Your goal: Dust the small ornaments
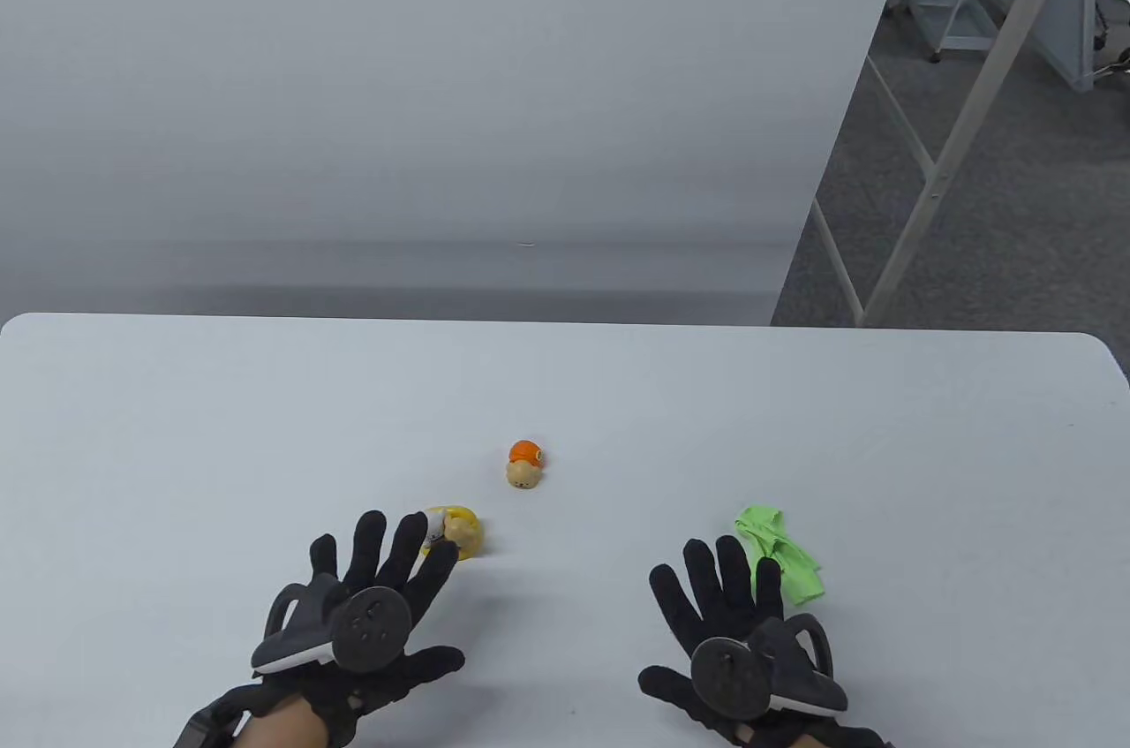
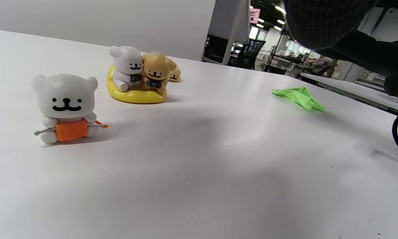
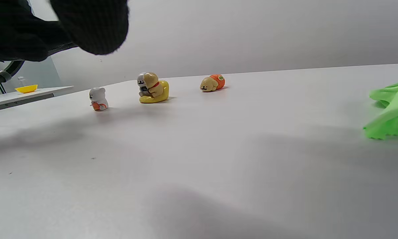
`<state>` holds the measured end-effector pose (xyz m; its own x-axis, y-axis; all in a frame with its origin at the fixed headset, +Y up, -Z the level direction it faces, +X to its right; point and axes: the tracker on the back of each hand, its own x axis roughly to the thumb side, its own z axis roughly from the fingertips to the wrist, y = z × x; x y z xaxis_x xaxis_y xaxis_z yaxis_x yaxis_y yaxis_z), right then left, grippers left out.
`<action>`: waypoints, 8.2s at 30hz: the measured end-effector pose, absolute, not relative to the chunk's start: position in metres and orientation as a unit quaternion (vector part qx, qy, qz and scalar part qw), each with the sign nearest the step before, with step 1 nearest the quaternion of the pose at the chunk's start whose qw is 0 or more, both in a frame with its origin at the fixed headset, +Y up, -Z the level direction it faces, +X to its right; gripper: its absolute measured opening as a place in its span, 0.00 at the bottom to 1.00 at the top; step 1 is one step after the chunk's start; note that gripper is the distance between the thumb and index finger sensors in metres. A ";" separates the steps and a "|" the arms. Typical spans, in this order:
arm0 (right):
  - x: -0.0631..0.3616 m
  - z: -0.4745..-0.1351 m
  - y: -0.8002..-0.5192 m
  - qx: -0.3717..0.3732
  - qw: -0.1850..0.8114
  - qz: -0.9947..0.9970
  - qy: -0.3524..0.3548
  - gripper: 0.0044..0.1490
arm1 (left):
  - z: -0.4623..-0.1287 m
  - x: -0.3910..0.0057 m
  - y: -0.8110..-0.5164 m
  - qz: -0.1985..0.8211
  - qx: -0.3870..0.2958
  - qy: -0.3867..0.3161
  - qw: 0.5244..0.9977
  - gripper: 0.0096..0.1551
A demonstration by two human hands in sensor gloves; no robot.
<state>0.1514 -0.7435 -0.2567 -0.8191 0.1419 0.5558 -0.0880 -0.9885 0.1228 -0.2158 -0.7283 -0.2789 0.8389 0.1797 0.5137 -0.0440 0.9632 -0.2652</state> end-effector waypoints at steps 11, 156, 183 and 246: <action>0.152 -0.257 -0.743 0.291 0.066 0.953 0.043 0.61 | -0.279 -0.216 -0.725 0.056 -0.110 -0.281 0.952 0.61; 0.071 -0.272 -0.707 0.420 0.332 0.825 -0.181 0.23 | -0.316 -0.162 -0.768 0.691 -0.204 -0.268 0.639 0.38; 0.088 -0.279 -0.712 0.383 0.416 0.812 -0.145 0.23 | -0.311 -0.155 -0.766 0.714 -0.163 -0.247 0.634 0.41; 0.069 -0.278 -0.705 0.325 0.336 0.870 -0.160 0.25 | -0.305 -0.156 -0.754 0.688 -0.090 -0.242 0.679 0.39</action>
